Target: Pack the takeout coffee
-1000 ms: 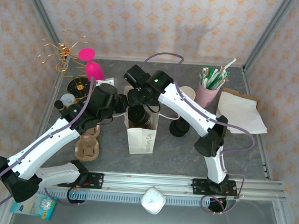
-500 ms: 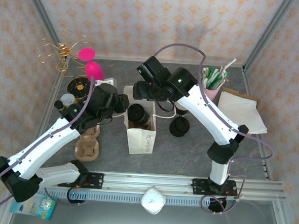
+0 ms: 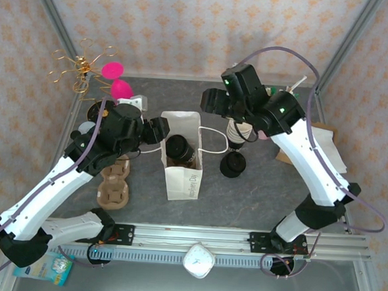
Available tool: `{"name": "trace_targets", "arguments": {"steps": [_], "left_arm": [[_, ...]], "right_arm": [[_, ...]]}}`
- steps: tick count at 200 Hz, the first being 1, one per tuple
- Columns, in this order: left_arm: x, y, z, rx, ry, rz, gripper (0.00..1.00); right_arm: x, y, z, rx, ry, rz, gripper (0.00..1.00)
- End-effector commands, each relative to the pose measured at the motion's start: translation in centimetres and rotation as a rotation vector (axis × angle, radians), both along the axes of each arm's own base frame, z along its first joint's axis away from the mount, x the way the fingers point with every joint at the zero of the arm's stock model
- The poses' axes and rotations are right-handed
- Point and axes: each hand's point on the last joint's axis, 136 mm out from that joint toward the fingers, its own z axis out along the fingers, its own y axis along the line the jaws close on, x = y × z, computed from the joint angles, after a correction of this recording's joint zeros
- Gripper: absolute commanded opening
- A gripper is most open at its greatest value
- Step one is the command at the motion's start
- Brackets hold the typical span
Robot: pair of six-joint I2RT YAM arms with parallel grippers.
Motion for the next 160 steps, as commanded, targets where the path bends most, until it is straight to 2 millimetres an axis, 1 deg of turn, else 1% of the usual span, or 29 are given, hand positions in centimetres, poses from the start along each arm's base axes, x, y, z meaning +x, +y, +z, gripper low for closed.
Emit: {"name": "trace_targets", "arguments": {"steps": [1,17,31,39,47,57,68,90,103,112,123,132,140,152,160], "left_arm": [[-1.3,0.3,0.0,0.093,0.019,-0.086,0.63],[-0.6,0.5,0.5,0.154,0.006,-0.088,0.64],[0.4,0.0,1.3,0.182,-0.013,-0.101,0.64],[0.9,-0.1,1.6,0.193,-0.025,-0.1,0.65],[1.3,0.3,1.7,0.205,-0.035,-0.068,0.65],[1.8,0.9,2.4,0.216,-0.045,-0.018,0.63],[2.1,1.8,2.8,0.225,-0.062,0.034,0.63],[2.2,3.0,4.9,0.216,-0.115,0.1,0.62],[2.2,3.1,6.1,0.205,-0.159,0.091,0.62],[2.4,3.2,6.4,0.205,-0.18,0.095,0.62],[2.7,3.5,6.0,0.212,-0.184,0.105,0.62],[3.0,3.7,5.4,0.213,-0.177,0.103,0.62],[3.3,3.8,5.4,0.211,-0.176,0.108,0.62],[3.4,4.0,5.6,0.222,-0.184,0.107,0.62],[3.4,4.0,5.3,0.235,-0.182,0.105,0.62]], "right_arm": [[1.7,-4.1,-1.1,-0.094,-0.074,-0.168,0.75],[2.0,-5.8,-2.3,-0.105,-0.1,-0.245,0.75],[2.6,-6.9,-2.5,-0.053,-0.1,-0.291,0.75],[3.2,-8.2,-2.7,-0.025,-0.077,-0.342,0.75],[3.7,-9.6,-2.8,-0.004,-0.036,-0.398,0.75],[4.1,-11.3,-3.1,-0.002,-0.007,-0.452,0.75],[4.4,-13.0,-3.9,-0.01,0.025,-0.5,0.75],[5.0,-15.1,-5.7,0.044,0.095,-0.544,0.73],[5.7,-16.4,-6.5,0.083,0.129,-0.58,0.73],[6.3,-17.2,-7.3,0.101,0.155,-0.602,0.72],[6.9,-18.4,-8.2,0.107,0.185,-0.647,0.71],[7.2,-18.7,-8.9,0.096,0.198,-0.657,0.7],[7.2,-19.2,-9.5,0.095,0.212,-0.686,0.7],[7.5,-19.5,-10.2,0.138,0.224,-0.698,0.69],[7.7,-19.8,-10.8,0.162,0.23,-0.709,0.68]]}}
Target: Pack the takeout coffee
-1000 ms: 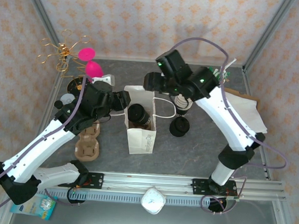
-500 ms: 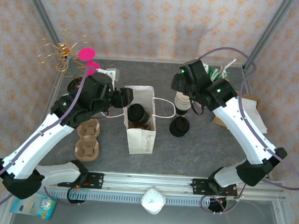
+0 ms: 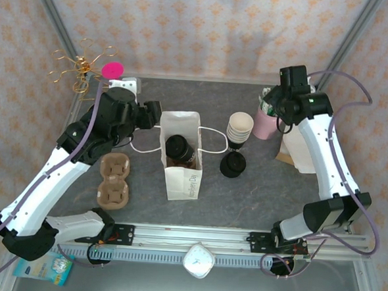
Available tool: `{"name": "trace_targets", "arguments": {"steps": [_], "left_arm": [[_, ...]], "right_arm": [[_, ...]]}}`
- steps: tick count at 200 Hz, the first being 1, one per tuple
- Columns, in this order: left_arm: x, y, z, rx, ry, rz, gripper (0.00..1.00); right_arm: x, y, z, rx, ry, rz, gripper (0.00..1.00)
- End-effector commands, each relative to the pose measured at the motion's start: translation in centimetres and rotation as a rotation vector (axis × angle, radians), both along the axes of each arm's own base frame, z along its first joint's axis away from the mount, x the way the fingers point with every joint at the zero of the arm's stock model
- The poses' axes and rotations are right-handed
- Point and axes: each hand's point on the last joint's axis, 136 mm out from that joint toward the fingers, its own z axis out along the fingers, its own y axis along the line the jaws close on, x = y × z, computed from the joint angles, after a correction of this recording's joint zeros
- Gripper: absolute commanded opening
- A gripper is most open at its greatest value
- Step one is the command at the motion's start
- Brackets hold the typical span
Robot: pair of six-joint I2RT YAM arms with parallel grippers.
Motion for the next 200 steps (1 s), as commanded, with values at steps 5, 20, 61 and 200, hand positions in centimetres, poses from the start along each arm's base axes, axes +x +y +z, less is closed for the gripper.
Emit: {"name": "trace_targets", "arguments": {"steps": [5,20,61,200], "left_arm": [[0.5,0.7,0.1,0.045,-0.036,0.017,0.62],[0.5,1.0,-0.3,0.044,-0.042,0.032,0.62],[1.1,0.6,-0.3,0.031,-0.063,0.026,0.61],[-0.7,-1.8,-6.3,-0.079,0.266,-0.072,0.57]], "right_arm": [[0.5,-0.3,-2.5,0.092,0.023,-0.038,0.67],[0.4,-1.2,-4.7,0.138,0.074,-0.08,0.64],[2.5,-1.2,-5.3,0.182,0.07,-0.054,0.61],[-2.0,19.8,9.3,0.16,-0.18,0.688,0.54]]}}
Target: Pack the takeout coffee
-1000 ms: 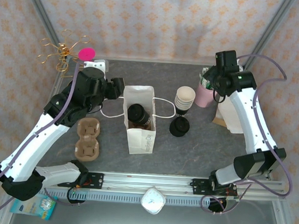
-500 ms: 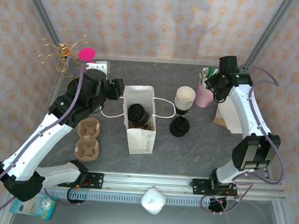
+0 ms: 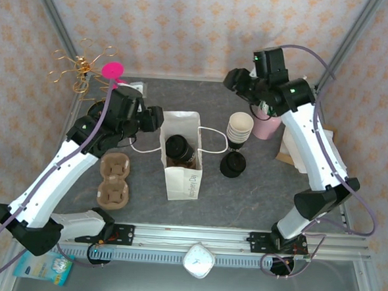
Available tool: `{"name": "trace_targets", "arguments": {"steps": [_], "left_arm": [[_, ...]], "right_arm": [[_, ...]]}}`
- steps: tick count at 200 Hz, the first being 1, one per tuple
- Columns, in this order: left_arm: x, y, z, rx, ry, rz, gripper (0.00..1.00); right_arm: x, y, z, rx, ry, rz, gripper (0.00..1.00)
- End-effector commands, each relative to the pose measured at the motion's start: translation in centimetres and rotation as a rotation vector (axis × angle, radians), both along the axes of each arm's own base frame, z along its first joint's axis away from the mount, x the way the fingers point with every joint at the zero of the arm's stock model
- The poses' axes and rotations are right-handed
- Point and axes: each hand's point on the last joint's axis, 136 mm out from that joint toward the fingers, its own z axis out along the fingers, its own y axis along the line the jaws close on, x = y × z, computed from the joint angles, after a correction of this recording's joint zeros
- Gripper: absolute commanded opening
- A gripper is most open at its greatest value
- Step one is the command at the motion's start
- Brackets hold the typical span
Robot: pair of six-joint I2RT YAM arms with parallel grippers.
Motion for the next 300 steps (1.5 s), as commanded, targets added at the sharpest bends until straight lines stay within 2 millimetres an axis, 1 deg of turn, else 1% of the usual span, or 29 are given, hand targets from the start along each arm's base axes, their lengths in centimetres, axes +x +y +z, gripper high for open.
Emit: {"name": "trace_targets", "arguments": {"steps": [1,17,33,45,54,73,92,105,115,121,127,141,149,159,173,193,222,241,264,276,285,300], "left_arm": [[-0.9,-0.8,-2.0,-0.054,0.095,-0.02,0.57],[-0.9,-0.2,-3.1,-0.054,0.126,0.02,0.57],[-0.9,-0.3,-3.6,-0.074,0.13,0.024,0.57],[-0.9,-0.4,-4.5,-0.11,0.163,0.038,0.56],[-1.0,-0.5,-5.3,-0.121,0.195,0.038,0.52],[-1.1,-1.0,-5.4,-0.145,0.198,0.018,0.49],[-1.1,-1.3,-5.4,-0.162,0.192,0.003,0.46],[-1.2,-1.4,-5.0,-0.179,0.176,-0.001,0.38],[-1.2,-1.4,-4.4,-0.194,0.155,0.0,0.37],[-1.2,-1.4,-4.3,-0.202,0.148,-0.003,0.36],[-1.3,-1.5,-4.4,-0.205,0.151,-0.005,0.35],[-1.4,-1.3,-4.7,-0.205,0.167,0.005,0.26],[-1.3,-1.5,-4.4,-0.206,0.164,0.002,0.23],[-1.2,-1.4,-4.2,-0.199,0.163,0.006,0.22],[-1.1,-1.4,-4.7,-0.182,0.186,0.003,0.19],[-1.1,-1.7,-4.9,-0.188,0.192,-0.01,0.17],[-1.1,-1.7,-4.8,-0.188,0.189,-0.014,0.14],[-1.2,-2.4,-4.7,-0.21,0.183,-0.055,0.13],[-1.2,-2.7,-5.0,-0.195,0.202,-0.076,0.11],[-1.2,-2.9,-4.9,-0.191,0.206,-0.089,0.11],[-1.2,-3.2,-4.8,-0.191,0.205,-0.109,0.09],[-1.2,-3.3,-5.3,-0.172,0.214,-0.131,0.08]], "right_arm": [[-2.4,3.3,1.3,-0.031,-0.022,0.125,0.54],[-4.5,6.4,1.1,-0.052,-0.007,0.216,0.53],[-6.7,9.3,0.7,-0.06,0.003,0.304,0.52],[-7.8,10.8,-0.1,-0.06,0.029,0.351,0.49],[-8.6,11.8,-0.5,-0.064,0.042,0.387,0.48],[-9.7,13.3,-1.2,-0.091,0.066,0.427,0.43],[-10.1,13.9,-2.5,-0.136,0.114,0.443,0.39],[-10.3,14.2,-3.0,-0.149,0.134,0.447,0.39],[-10.3,14.6,-3.4,-0.148,0.151,0.45,0.39],[-10.5,14.7,-3.8,-0.158,0.165,0.451,0.36],[-10.6,14.8,-4.3,-0.17,0.179,0.45,0.35],[-11.0,15.0,-5.2,-0.194,0.202,0.456,0.34],[-11.2,15.1,-5.9,-0.201,0.228,0.456,0.34],[-11.3,15.1,-6.5,-0.205,0.249,0.451,0.32],[-11.1,15.2,-6.9,-0.208,0.258,0.442,0.32],[-11.5,15.6,-8.5,-0.218,0.309,0.454,0.31],[-11.2,15.2,-9.9,-0.248,0.339,0.419,0.29],[-11.0,15.0,-10.9,-0.269,0.356,0.399,0.29],[-11.4,15.4,-13.4,-0.306,0.414,0.423,0.26],[-11.2,15.6,-14.0,-0.318,0.421,0.419,0.24],[-11.3,16.0,-14.2,-0.319,0.422,0.427,0.23],[-11.4,16.1,-15.4,-0.34,0.448,0.429,0.22]]}}
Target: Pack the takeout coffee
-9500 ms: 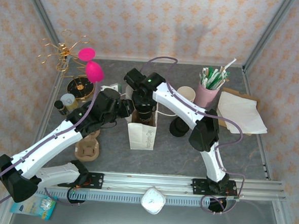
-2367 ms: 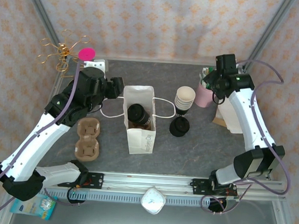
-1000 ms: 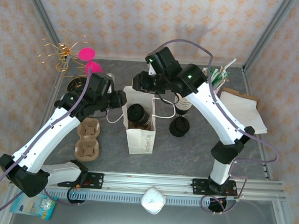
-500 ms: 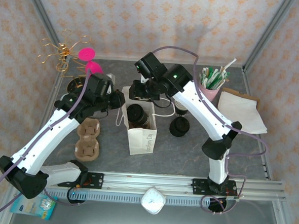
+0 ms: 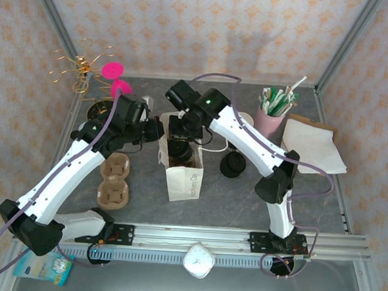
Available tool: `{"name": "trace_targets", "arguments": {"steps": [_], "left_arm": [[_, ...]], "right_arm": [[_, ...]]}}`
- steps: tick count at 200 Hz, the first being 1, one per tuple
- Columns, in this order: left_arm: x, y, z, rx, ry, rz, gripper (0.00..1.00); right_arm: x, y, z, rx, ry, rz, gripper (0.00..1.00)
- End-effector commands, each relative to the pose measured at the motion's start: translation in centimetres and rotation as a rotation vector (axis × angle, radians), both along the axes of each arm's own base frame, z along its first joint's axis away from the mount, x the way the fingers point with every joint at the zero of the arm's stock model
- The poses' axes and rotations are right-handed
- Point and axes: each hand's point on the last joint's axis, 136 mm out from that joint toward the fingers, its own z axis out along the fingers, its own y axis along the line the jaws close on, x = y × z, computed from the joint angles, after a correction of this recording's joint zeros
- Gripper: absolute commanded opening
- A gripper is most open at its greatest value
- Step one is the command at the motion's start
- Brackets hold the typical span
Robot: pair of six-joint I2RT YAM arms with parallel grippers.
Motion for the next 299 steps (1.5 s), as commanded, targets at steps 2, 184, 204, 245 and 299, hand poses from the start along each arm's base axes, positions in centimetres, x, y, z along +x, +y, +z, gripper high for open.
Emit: {"name": "trace_targets", "arguments": {"steps": [2,184,204,245,299], "left_arm": [[0.1,-0.5,0.2,0.006,-0.002,-0.058,0.08],[-1.0,2.3,-0.4,0.071,0.024,-0.025,0.0],[-1.1,2.6,-0.7,0.085,0.033,-0.013,0.0],[-1.2,2.8,-0.9,0.09,0.046,0.001,0.0],[-1.4,2.8,-1.2,0.084,0.051,-0.001,0.0]], "right_arm": [[-0.5,0.0,-1.9,-0.054,0.032,0.007,0.22],[4.8,-4.4,-5.7,-0.264,-0.068,-0.192,0.17],[4.6,-5.2,-6.3,-0.295,-0.061,-0.207,0.17],[4.5,-7.0,-6.9,-0.354,-0.074,-0.245,0.18],[6.0,-5.3,-6.4,-0.309,-0.127,-0.217,0.25]]}}
